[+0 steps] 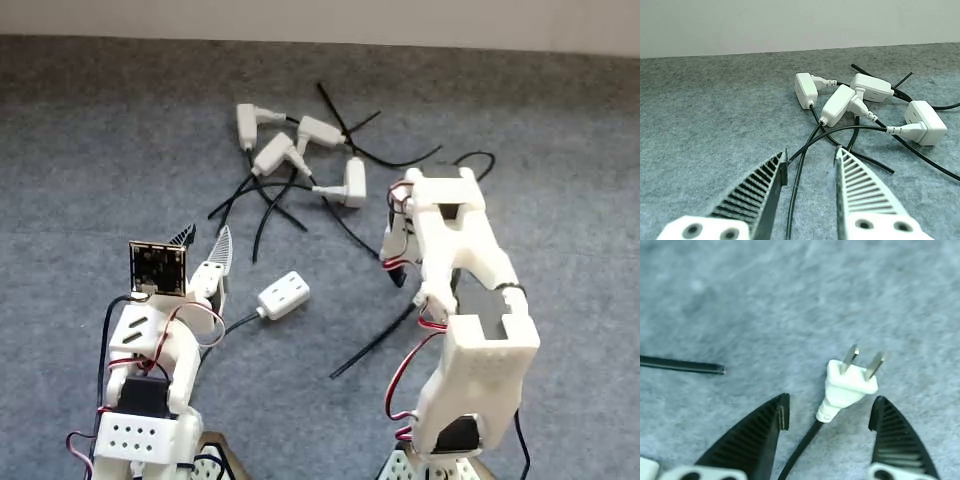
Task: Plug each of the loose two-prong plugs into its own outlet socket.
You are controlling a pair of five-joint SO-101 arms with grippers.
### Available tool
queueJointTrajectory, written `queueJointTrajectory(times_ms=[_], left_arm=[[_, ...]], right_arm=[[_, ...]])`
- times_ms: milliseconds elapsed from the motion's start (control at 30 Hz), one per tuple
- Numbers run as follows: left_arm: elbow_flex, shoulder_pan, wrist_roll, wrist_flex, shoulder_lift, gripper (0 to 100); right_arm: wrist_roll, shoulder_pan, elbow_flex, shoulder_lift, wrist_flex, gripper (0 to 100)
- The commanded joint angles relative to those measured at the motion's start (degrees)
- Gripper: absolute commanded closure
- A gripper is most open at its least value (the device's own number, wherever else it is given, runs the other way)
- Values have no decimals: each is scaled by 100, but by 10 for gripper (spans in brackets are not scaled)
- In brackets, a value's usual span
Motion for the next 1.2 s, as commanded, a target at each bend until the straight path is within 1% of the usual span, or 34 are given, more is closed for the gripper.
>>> queueJointTrajectory(times_ms=[0,133,200,367,500,600,900,967,1100,1167], left_arm=[[127,57,9,70,-75,842],[127,57,0,70,-75,842],[127,57,0,70,-75,842],[127,57,0,79,-75,842],[127,57,0,79,-75,842],[127,57,0,79,-75,842],[127,57,0,79,-75,842],[127,57,0,79,-75,842],[127,57,0,79,-75,842],[127,57,0,79,-75,842]], right_arm=[[62,-136,-154,-84,-4,745],[62,-110,-154,-75,-22,836],[62,-84,-119,-75,-136,862],[62,295,-101,-40,-391,848],[70,497,-101,-40,-409,812],[105,497,-101,-40,-409,790],[105,277,-101,-40,-505,790],[105,163,-92,-40,-488,807],[105,66,-92,-40,-523,885],[105,75,-92,-40,-523,893]])
